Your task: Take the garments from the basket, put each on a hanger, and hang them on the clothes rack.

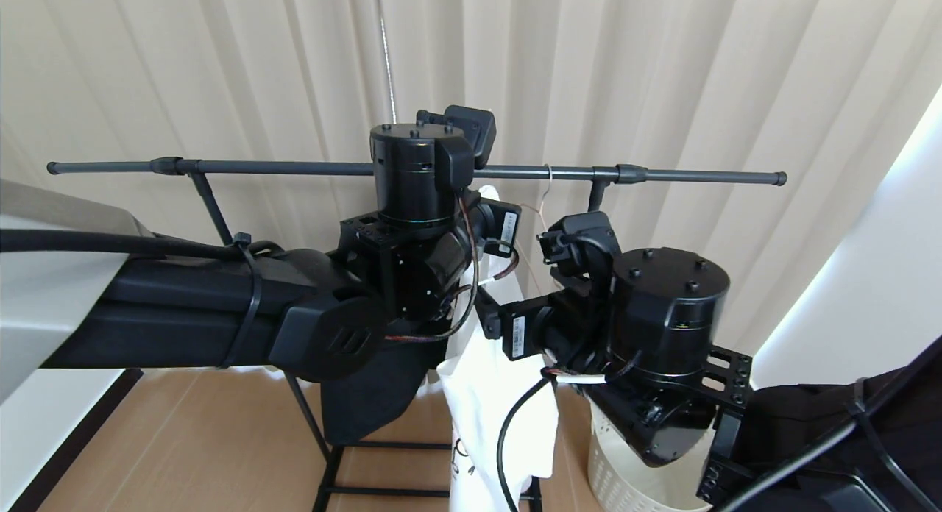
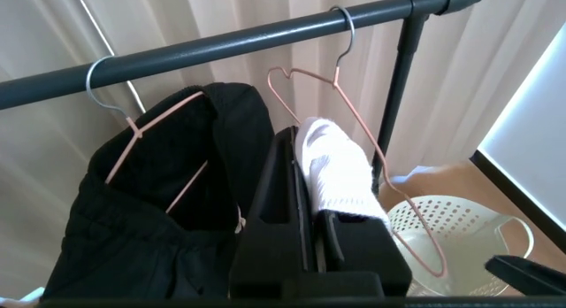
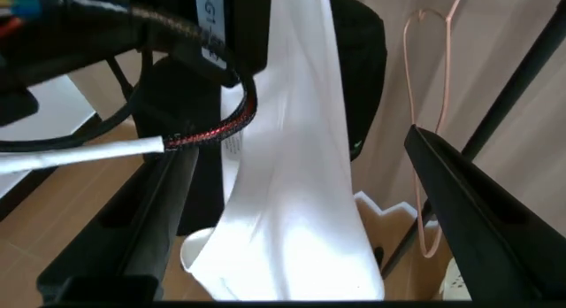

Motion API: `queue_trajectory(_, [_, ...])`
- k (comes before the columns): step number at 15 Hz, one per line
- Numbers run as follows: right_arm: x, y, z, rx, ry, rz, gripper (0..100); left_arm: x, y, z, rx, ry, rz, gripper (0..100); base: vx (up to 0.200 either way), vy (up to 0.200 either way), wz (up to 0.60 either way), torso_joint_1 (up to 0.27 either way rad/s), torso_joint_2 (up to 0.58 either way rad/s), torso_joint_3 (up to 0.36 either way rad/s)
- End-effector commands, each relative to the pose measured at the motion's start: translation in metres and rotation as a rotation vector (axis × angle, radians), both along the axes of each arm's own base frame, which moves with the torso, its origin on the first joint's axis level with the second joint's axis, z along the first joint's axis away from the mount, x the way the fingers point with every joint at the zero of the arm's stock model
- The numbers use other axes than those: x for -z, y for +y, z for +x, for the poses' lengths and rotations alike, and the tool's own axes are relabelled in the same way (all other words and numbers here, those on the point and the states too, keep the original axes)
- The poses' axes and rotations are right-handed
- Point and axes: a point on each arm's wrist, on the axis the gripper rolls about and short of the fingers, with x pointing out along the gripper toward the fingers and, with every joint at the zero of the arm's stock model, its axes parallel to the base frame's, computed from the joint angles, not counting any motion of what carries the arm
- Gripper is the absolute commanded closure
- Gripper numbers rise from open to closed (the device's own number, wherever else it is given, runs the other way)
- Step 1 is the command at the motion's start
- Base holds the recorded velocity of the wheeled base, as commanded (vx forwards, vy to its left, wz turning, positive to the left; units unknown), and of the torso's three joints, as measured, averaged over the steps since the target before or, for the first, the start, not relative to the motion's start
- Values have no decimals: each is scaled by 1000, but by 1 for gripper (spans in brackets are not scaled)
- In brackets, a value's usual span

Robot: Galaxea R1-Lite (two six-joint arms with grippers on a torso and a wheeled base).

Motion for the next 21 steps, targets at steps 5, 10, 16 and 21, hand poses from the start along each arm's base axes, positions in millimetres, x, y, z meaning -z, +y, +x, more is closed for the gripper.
queue_trajectory(5, [13, -7, 26, 120, 9, -36, 0, 5, 0, -1, -1, 12, 9, 100, 0, 0, 0, 0, 0, 0])
queue_trajectory(10, [15, -16, 33, 150, 8, -61, 0, 2, 1, -2, -1, 7, 4, 100, 0, 0, 0, 0, 0, 0])
queue_trajectory(16, [26, -30, 40, 182, 26, -145, 0, -12, 9, -8, -3, -17, -17, 100, 0, 0, 0, 0, 0, 0])
queue_trajectory(21, [35, -42, 38, 187, 40, -231, 0, -12, 11, -9, -6, -16, -12, 100, 0, 0, 0, 0, 0, 0])
